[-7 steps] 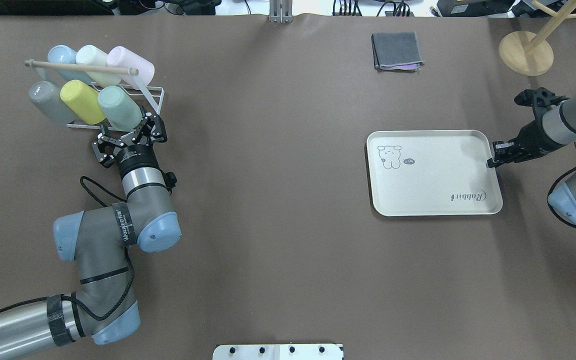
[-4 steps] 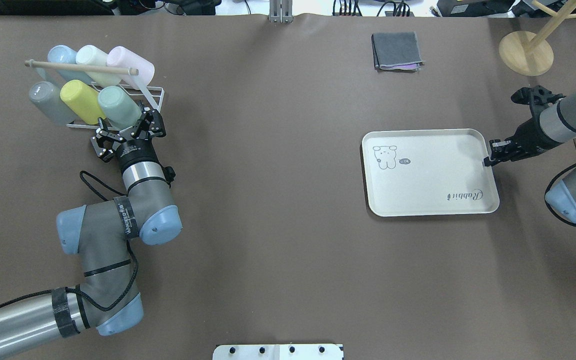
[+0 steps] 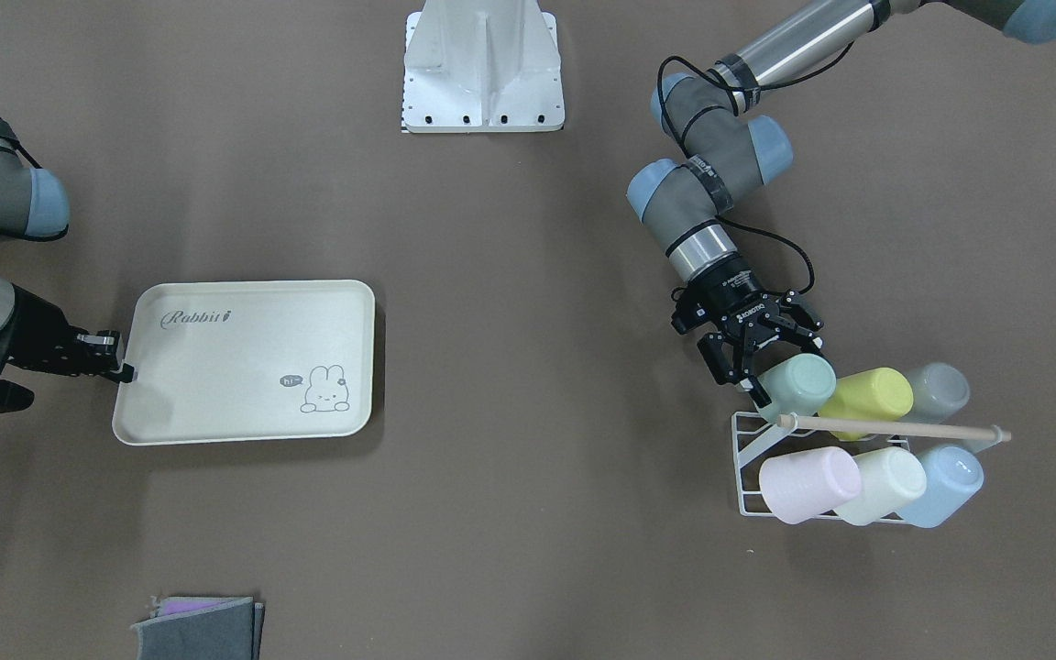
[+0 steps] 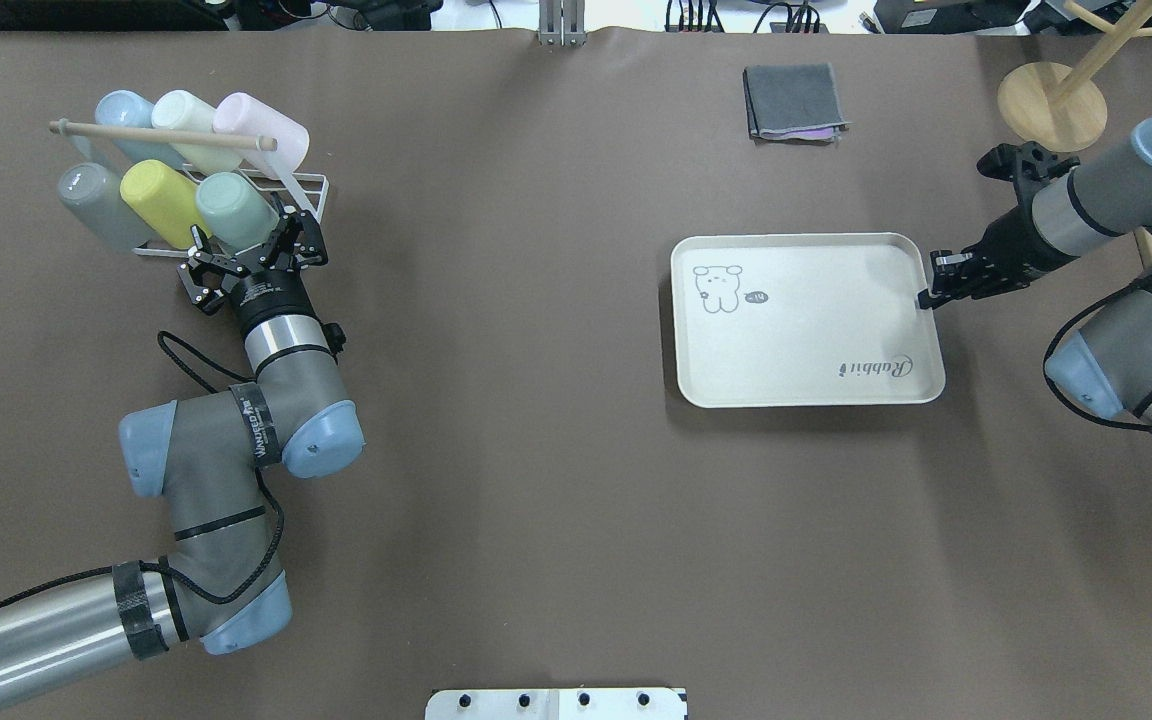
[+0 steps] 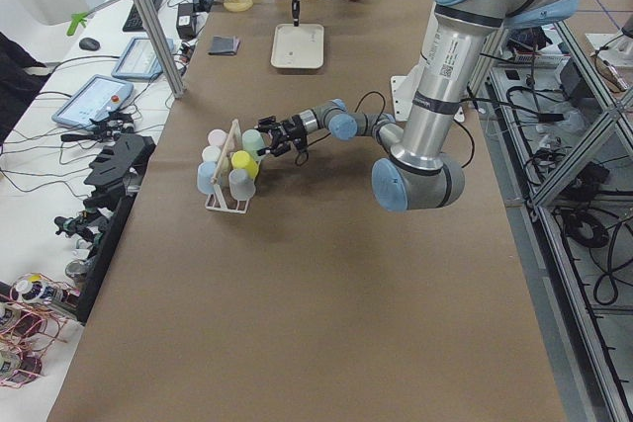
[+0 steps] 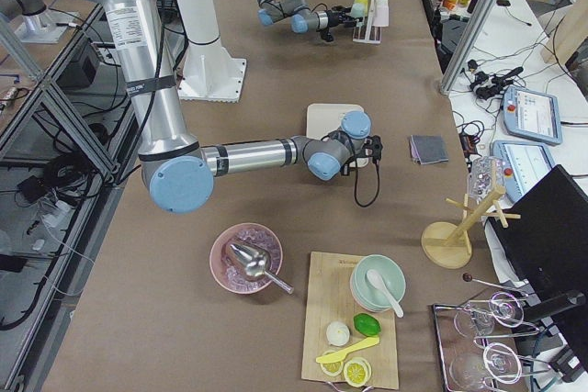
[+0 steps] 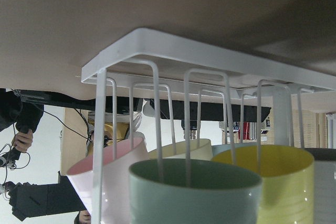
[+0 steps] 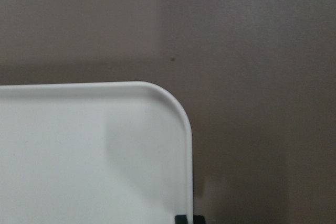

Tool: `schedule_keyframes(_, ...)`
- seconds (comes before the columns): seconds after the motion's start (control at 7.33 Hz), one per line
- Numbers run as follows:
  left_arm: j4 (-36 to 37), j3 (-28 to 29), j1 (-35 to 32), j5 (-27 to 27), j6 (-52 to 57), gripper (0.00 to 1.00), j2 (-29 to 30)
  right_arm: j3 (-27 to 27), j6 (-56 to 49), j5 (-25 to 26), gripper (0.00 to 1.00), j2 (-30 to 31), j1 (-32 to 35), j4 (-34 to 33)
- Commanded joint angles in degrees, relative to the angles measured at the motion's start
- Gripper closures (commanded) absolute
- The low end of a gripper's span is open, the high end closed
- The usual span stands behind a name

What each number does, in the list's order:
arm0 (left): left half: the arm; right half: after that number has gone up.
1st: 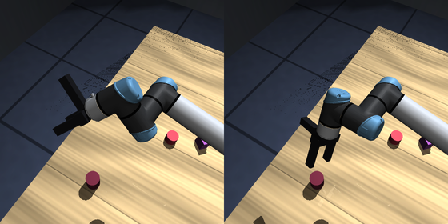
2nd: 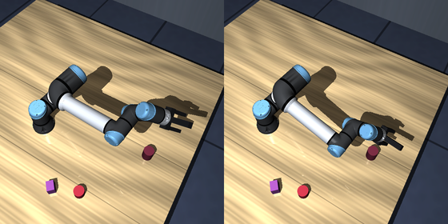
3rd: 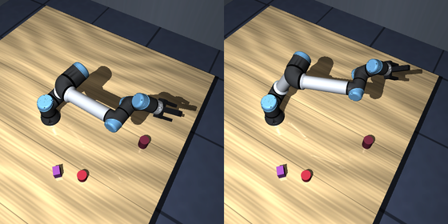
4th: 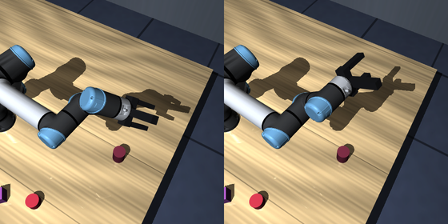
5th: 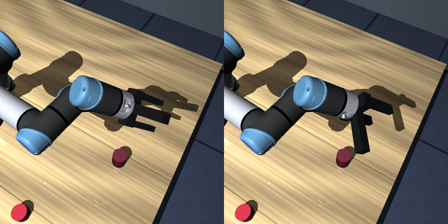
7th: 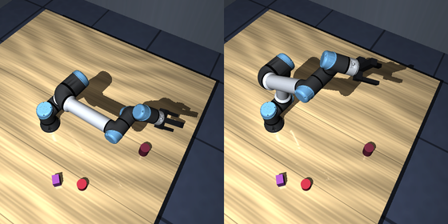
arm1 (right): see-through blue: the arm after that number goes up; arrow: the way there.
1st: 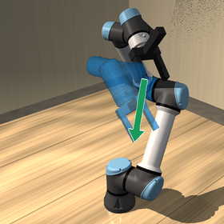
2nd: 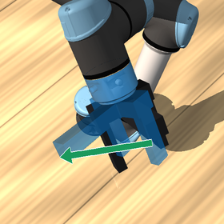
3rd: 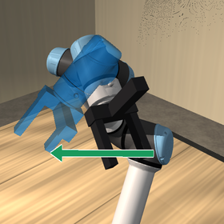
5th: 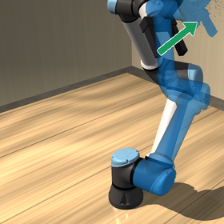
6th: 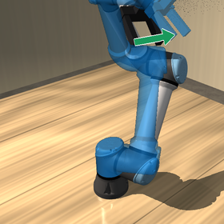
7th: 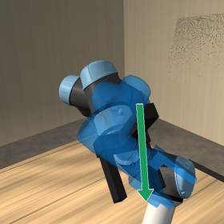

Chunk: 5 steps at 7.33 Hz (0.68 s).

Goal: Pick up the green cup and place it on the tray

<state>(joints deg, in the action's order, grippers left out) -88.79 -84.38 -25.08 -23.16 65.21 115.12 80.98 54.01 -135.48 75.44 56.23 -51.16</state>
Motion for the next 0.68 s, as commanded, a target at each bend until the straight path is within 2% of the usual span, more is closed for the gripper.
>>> schedule_keyframes(0.0,-0.1,2.4,-0.1,1.6,0.0,0.02,0.9,0.1,8.5,0.6,1.0,-5.3,-4.3,-0.7)
schedule_keyframes(0.27,-0.1,2.7,-0.1,1.7,0.0,0.02,1.1,0.2,11.8,2.1,1.0,-13.6,-5.7,-9.3)
schedule_keyframes(0.41,-0.1,2.8,-0.3,2.0,0.0,0.06,1.1,0.5,13.2,3.3,1.0,-17.0,-6.8,-12.8)
schedule_keyframes(0.55,-0.1,2.6,-0.4,2.1,0.0,0.36,1.1,0.8,14.9,5.5,1.0,-18.5,-8.4,-13.5)
